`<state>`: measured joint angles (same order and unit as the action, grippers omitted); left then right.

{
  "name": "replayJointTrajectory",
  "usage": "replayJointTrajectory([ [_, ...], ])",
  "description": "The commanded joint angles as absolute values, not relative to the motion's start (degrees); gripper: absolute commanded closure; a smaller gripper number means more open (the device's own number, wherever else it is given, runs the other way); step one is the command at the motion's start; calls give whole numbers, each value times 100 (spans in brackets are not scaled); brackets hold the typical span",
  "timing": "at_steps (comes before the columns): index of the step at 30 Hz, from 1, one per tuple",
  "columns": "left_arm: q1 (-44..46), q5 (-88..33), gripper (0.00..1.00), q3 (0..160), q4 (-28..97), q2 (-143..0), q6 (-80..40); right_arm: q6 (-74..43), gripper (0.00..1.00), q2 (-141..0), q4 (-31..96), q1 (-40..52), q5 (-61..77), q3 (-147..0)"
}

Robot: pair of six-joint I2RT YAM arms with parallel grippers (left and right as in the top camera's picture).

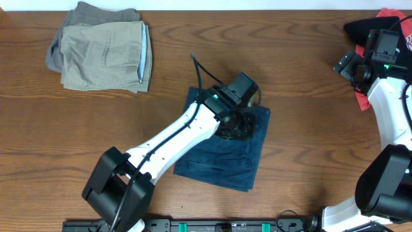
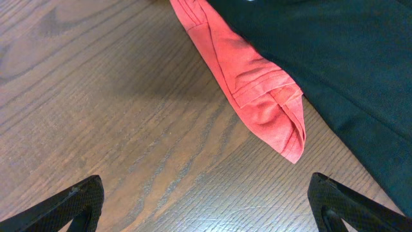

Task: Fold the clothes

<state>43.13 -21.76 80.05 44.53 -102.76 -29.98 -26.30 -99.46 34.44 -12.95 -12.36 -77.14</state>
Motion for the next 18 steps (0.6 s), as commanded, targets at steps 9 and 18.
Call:
replayJointTrajectory([
  [9, 4407, -1660, 41, 7992, 4222, -10569, -2812, -2565, 1, -9889, 3430, -1306, -1308, -7778],
  [18, 4683, -1315, 41, 7994, 3911, -11480, -2812, -2565, 1, -9889, 3430, -1306, -1308, -7778],
])
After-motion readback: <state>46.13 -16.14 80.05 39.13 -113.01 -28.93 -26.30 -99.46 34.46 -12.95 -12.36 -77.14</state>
